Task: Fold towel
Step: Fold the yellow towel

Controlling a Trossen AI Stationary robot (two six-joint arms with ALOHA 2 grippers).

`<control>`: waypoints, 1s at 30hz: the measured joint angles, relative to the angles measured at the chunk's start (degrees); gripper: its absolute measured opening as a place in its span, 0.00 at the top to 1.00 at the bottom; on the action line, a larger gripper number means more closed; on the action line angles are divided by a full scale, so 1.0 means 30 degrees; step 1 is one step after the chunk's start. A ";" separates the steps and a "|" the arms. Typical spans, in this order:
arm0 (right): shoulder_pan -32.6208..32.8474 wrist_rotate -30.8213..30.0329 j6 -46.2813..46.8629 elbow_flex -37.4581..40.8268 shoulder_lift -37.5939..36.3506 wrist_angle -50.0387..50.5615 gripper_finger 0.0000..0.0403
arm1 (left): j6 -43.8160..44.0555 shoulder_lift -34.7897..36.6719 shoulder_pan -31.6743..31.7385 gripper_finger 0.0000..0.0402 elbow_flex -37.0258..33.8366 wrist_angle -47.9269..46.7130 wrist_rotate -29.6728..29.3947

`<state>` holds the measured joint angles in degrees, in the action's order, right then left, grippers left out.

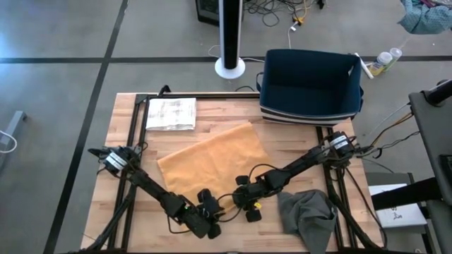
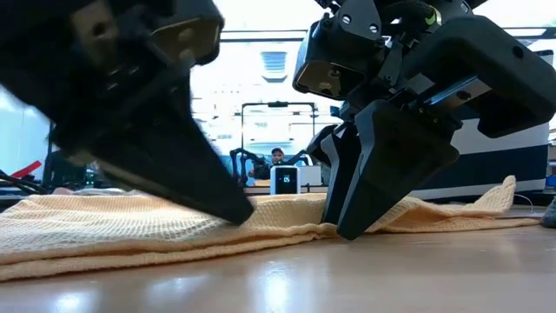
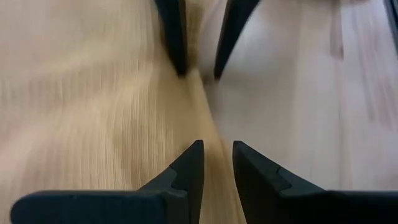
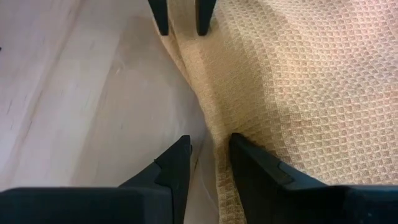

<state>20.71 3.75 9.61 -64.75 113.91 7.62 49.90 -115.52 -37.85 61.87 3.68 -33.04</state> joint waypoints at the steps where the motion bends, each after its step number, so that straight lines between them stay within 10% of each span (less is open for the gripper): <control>1: 0.0000 0.0007 0.0001 0.0000 -0.0013 0.0000 0.73 | 0.0316 0.0000 -0.0023 0.81 -0.0195 -0.0031 0.0365; 21: 0.1745 -0.4467 0.3766 0.2762 -0.5741 0.4361 0.59 | 0.2671 0.4405 -0.1034 0.81 -0.0848 -1.0787 0.2062; 30: 0.3318 -0.4976 0.3443 0.3777 -0.6106 0.4571 0.59 | 0.1001 0.3667 -0.0988 0.81 -0.1647 -0.3427 -0.0540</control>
<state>30.66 -11.18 19.93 -53.42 95.59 21.33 52.90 -104.52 -40.81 56.93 -6.60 -34.66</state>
